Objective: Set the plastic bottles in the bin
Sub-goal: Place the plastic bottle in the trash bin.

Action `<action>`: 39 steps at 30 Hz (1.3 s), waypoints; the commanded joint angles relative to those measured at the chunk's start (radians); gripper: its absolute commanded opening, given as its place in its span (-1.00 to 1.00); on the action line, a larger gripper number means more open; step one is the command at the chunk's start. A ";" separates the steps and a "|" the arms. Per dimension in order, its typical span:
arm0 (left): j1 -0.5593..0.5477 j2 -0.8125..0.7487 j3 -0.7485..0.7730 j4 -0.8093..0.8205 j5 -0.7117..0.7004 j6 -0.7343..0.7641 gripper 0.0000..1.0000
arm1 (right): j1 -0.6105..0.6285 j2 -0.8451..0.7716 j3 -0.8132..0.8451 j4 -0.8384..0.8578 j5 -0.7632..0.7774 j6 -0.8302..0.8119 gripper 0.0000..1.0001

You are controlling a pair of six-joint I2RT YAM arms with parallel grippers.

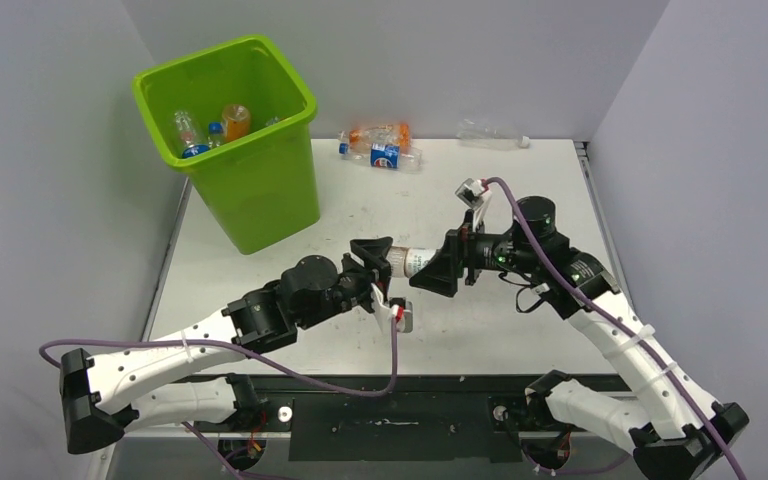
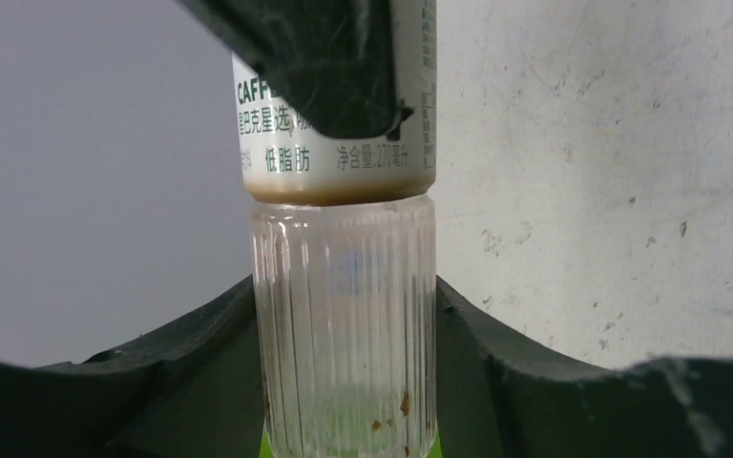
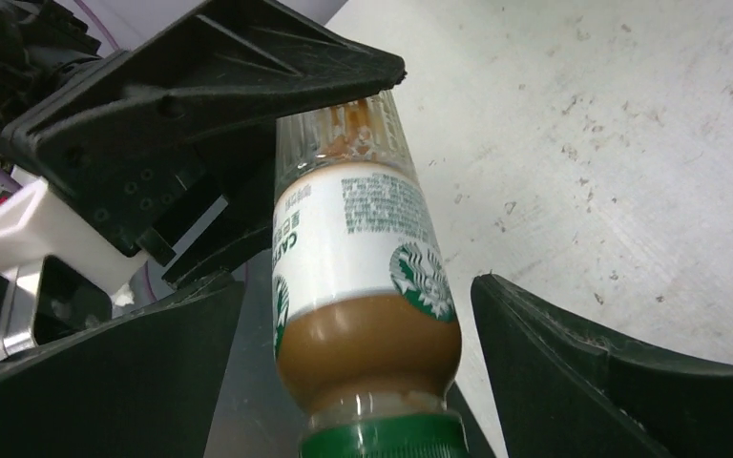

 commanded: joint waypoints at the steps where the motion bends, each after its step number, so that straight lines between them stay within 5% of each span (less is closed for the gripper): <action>1: -0.006 -0.036 0.081 0.073 0.003 -0.297 -0.48 | 0.007 -0.136 0.041 0.170 0.128 0.018 0.83; 9: -0.006 -0.118 -0.042 0.318 0.184 -1.063 -0.63 | 0.007 -0.534 -0.286 0.729 0.383 0.139 0.79; 16: -0.006 -0.117 -0.178 0.641 0.236 -1.490 -0.87 | 0.008 -0.442 -0.274 0.682 0.317 0.160 0.79; 32: -0.008 -0.077 -0.171 0.763 0.238 -1.549 -1.00 | 0.113 -0.142 -0.292 1.013 0.224 0.378 0.95; 36: -0.008 -0.066 -0.157 0.749 0.229 -1.527 -1.00 | 0.208 -0.101 -0.281 0.960 0.305 0.309 0.75; 39: -0.008 -0.069 -0.148 0.738 0.209 -1.510 -1.00 | 0.225 -0.095 -0.288 0.960 0.334 0.296 0.24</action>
